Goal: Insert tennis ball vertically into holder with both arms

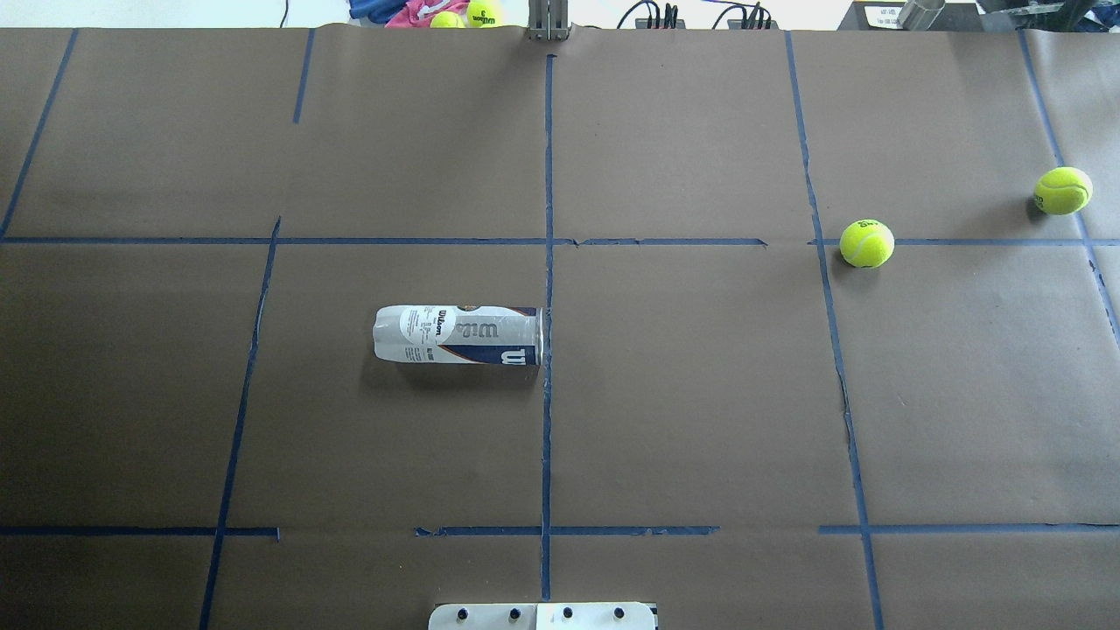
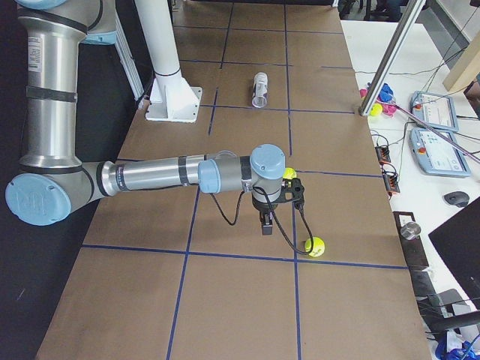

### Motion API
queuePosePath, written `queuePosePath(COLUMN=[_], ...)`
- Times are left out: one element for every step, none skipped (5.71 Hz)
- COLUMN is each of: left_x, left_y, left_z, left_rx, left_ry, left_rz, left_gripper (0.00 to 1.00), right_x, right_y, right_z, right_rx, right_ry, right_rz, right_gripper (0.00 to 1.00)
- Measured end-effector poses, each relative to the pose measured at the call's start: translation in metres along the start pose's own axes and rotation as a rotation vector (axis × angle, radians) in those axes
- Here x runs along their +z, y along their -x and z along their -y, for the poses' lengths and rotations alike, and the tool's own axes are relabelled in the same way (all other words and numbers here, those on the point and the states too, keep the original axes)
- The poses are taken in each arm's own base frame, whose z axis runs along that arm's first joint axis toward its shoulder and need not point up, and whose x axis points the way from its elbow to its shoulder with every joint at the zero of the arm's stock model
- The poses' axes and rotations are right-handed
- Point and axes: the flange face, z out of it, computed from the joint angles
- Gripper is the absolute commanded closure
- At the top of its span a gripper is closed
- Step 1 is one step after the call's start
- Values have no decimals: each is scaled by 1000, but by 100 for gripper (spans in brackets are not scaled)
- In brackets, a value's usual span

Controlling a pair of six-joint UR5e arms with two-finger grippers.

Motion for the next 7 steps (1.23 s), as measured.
queuePosePath(left_x=[10, 8, -4, -8, 2, 26, 57], left_y=[-35, -90, -145, -207, -284, -364, -430], left_z=[27, 70, 108, 141, 169, 180, 178], left_rx=[108, 242, 350, 451, 570, 685, 777], left_ry=[-12, -44, -90, -121, -137, -145, -154], left_rz=[-25, -50, -73, -106, -135, -137, -107], left_gripper=[0, 0, 0, 0, 0, 0, 0], right_x=[1, 2, 3, 3, 2, 1, 1], right_y=[6, 11, 14, 18, 20, 21, 22], right_z=[2, 3, 3, 4, 4, 5, 5], right_rx=[-10, -18, -24, -30, -40, -54, -65], right_ry=[2, 5, 8, 8, 3, -11, -21], right_rz=[7, 10, 14, 19, 21, 23, 24], right_gripper=[0, 0, 0, 0, 0, 0, 0])
